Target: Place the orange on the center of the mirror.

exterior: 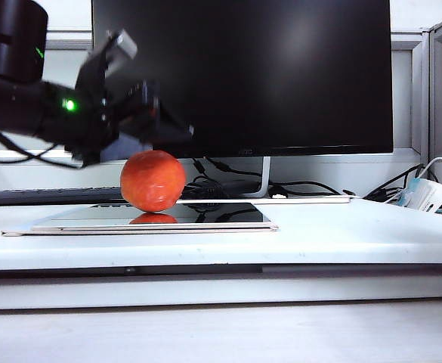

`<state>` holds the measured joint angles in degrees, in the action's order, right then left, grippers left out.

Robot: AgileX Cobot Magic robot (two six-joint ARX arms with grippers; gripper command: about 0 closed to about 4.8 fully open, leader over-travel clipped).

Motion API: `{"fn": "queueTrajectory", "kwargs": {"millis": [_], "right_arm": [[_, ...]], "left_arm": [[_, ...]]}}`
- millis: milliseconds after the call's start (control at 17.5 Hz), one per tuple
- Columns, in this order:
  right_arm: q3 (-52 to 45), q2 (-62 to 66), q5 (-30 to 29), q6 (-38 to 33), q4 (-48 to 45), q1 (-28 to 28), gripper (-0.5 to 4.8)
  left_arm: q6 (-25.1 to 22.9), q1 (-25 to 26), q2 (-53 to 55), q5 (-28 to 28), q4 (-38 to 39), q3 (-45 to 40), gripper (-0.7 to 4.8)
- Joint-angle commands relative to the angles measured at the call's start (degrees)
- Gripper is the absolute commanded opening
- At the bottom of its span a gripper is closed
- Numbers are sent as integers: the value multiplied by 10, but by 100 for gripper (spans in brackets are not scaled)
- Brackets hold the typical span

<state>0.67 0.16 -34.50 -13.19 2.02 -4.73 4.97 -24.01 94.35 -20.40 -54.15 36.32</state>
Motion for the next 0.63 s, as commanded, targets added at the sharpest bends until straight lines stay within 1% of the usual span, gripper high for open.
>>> {"fn": "queueTrajectory", "kwargs": {"millis": [57, 114, 171, 228, 285, 342, 399, 456, 514, 571, 628], "right_arm": [[-4, 0, 1, 1, -10, 0, -1], [-4, 0, 1, 1, -10, 0, -1], [-4, 0, 1, 1, -10, 0, 0], [-4, 0, 0, 1, -10, 0, 0], [-4, 0, 0, 1, -10, 0, 0], [-4, 0, 1, 1, -10, 0, 0], [-4, 0, 0, 1, -10, 0, 0], [-4, 0, 0, 1, -10, 0, 0], [-4, 0, 0, 1, -10, 0, -1], [-4, 0, -1, 1, -10, 0, -1], [-4, 0, -1, 1, -10, 0, 0]], "left_arm": [[2, 6, -16, 3, -44, 18, 479], [2, 9, -33, 7, -48, 22, 479], [2, 9, -53, 7, -55, 23, 353], [5, 8, -90, 11, -55, 23, 26], [8, 8, -125, 33, -55, 23, -1], [12, 8, -194, 60, -22, 23, -5], [10, 8, -251, 87, 40, 23, -5], [-1, 8, -304, 113, 115, 23, -5], [-32, 7, -364, 146, 214, 23, -5], [-93, 7, -476, 182, 396, 22, -5], [-94, 7, -518, 181, 464, 22, -5]]}}
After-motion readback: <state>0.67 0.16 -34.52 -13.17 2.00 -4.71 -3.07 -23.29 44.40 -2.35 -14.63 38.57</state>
